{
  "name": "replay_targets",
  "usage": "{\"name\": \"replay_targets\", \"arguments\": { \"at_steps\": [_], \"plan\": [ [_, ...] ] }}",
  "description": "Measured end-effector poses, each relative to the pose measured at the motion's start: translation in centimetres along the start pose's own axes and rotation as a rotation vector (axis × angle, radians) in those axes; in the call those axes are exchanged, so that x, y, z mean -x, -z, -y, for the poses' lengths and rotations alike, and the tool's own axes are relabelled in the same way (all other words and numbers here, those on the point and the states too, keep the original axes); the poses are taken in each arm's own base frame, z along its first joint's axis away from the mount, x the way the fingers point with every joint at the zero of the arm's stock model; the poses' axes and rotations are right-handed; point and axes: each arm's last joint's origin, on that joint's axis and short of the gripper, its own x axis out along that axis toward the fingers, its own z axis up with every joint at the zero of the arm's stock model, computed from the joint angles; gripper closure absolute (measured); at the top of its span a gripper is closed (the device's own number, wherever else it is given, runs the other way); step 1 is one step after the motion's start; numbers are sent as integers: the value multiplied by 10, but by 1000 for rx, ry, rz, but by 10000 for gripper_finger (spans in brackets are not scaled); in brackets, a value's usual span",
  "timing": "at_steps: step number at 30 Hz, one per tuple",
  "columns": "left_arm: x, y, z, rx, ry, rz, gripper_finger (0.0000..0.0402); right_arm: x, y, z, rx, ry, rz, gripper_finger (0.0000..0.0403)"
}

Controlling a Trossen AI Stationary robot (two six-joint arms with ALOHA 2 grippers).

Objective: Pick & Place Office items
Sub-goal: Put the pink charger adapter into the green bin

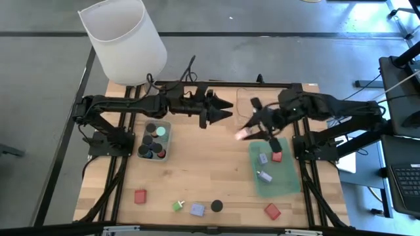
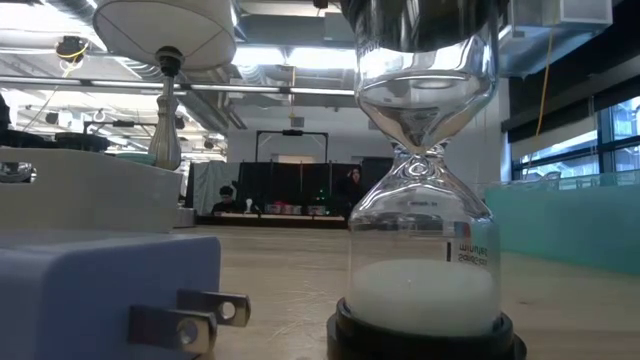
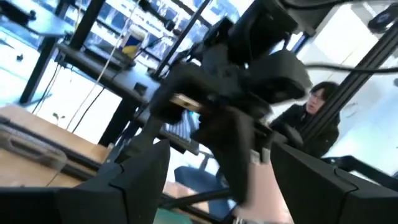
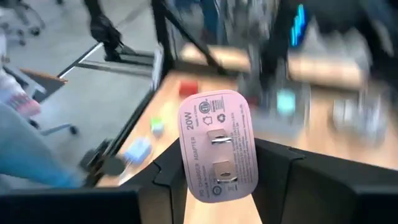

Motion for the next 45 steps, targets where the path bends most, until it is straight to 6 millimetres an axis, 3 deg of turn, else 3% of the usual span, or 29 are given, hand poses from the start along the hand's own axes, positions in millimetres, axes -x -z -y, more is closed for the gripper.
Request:
{"name": "replay_targets", "arguments": {
  "at_steps": [5,9,15,18,22,31,38,45],
  "plan": [
    [2,-3,-13,22,-50,-28,128,21,23,-10,-376,-12,-225,278],
    [4,-2,-20,34,-87,-58,128,29,46,-23,-593,38,-499,278],
    [5,4,-23,51,-127,-123,128,33,67,-48,-673,185,-717,278],
    [5,9,-23,58,-141,-155,128,27,78,-61,-678,185,-763,278],
    [4,14,-21,64,-146,-186,128,9,109,-77,-663,175,-854,278],
    [2,21,-11,64,-117,-206,128,-36,180,-93,-809,128,-831,278],
    [2,23,-8,64,-109,-212,128,-39,229,-93,-880,315,-874,278],
    [1,23,-7,64,-107,-213,128,-45,256,-93,-971,352,-816,277]
  ]
}}
